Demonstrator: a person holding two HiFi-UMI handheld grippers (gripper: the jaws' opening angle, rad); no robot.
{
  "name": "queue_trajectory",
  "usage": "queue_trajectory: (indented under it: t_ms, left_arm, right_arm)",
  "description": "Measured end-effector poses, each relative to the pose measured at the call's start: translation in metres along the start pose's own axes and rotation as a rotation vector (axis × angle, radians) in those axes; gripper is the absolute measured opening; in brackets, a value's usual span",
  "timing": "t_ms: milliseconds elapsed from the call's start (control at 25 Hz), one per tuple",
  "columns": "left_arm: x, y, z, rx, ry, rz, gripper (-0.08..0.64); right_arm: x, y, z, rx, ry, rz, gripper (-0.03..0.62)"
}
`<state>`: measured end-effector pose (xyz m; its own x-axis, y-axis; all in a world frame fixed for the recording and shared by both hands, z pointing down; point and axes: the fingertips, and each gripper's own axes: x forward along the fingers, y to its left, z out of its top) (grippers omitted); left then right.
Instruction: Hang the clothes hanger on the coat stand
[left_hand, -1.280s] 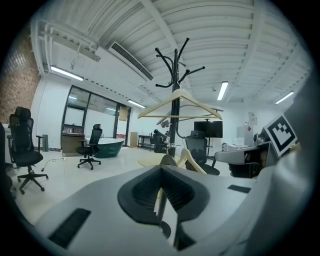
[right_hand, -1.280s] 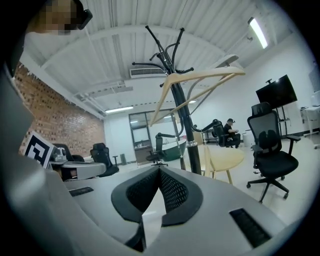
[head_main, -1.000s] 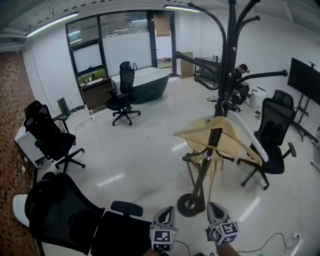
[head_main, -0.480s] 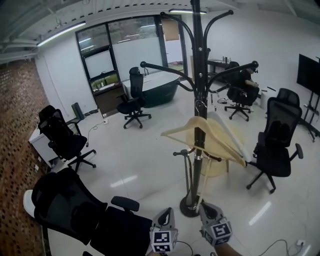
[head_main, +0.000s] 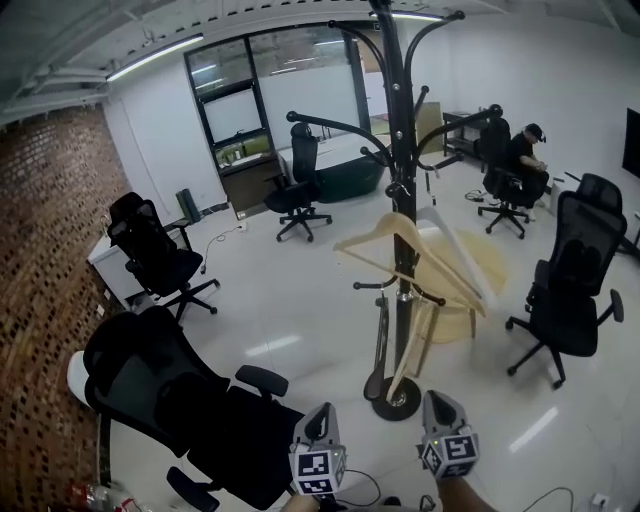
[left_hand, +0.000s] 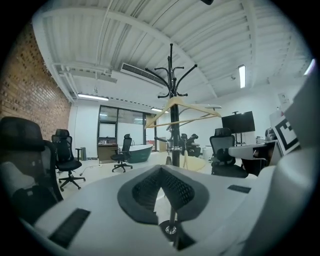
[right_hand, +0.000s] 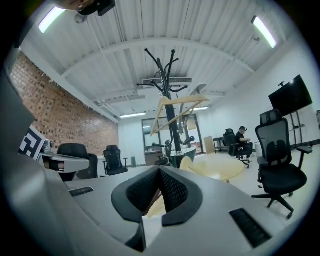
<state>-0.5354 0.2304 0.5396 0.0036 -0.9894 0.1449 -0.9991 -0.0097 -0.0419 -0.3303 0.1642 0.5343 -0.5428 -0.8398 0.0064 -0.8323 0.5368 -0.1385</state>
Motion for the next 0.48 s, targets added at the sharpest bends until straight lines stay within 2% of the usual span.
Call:
queue_trajectory:
  t_ms: [200, 320, 480]
  left_arm:
    - [-0.019, -0.016, -0.007, 0.01, 0.006, -0.046, 0.017]
    - [-0.033, -0.02, -0.013, -0.005, 0.003, -0.092, 0.017]
    - [-0.057, -0.002, -0.02, -0.01, 0.009, -0.112, 0.017]
  right_arm:
    - [-0.027, 0.0, -0.002, -0.013, -0.004, -0.044, 0.0]
    - [-0.039, 0.017, -0.005, -0.027, -0.005, -0.049, 0.0]
    - [-0.054, 0.051, -0.007, -0.033, 0.002, -0.066, 0.0]
